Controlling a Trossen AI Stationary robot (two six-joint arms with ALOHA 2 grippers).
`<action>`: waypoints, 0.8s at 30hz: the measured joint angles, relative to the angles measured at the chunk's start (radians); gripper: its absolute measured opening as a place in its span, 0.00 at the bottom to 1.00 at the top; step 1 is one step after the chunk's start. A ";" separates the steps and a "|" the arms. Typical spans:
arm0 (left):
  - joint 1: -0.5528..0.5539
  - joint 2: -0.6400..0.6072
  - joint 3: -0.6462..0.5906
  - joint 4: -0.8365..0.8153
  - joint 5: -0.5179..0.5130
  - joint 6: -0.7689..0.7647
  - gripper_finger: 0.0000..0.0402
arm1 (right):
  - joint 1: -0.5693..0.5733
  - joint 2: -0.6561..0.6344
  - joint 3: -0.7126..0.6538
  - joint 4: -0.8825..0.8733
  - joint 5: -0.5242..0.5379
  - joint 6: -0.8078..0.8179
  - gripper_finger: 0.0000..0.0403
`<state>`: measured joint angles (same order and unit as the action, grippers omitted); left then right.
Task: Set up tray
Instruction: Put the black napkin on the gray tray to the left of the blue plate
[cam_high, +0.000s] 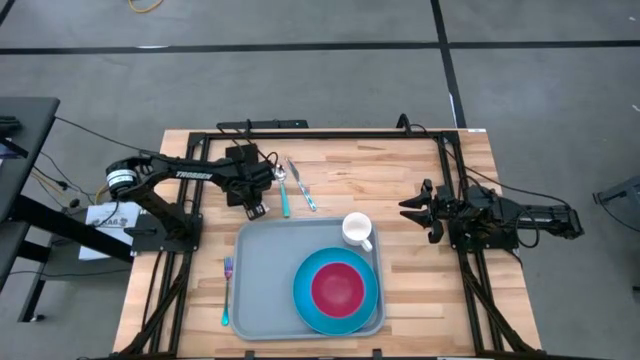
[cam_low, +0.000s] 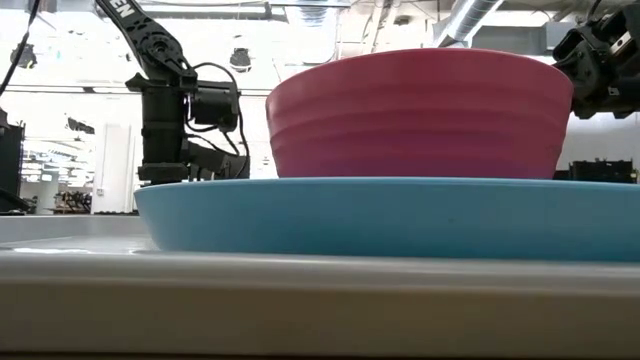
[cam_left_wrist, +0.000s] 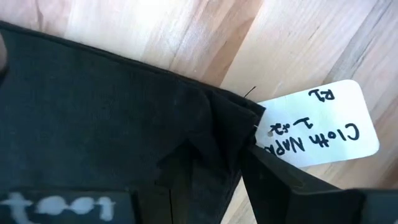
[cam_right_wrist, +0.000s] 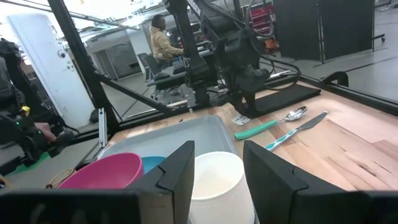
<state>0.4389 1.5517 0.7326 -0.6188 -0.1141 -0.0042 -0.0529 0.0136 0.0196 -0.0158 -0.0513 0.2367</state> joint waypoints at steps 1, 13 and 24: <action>0.000 0.000 0.000 0.001 0.001 0.003 0.30 | 0.000 0.000 0.000 0.000 0.000 0.000 0.32; 0.000 0.004 -0.002 0.048 0.003 0.020 0.03 | 0.000 0.000 0.000 0.000 0.000 0.000 0.32; 0.002 -0.002 0.000 -0.002 0.042 -0.019 0.01 | 0.000 0.000 0.000 0.000 0.000 0.000 0.32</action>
<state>0.4404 1.5501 0.7322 -0.6210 -0.0718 -0.0236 -0.0532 0.0139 0.0196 -0.0158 -0.0513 0.2366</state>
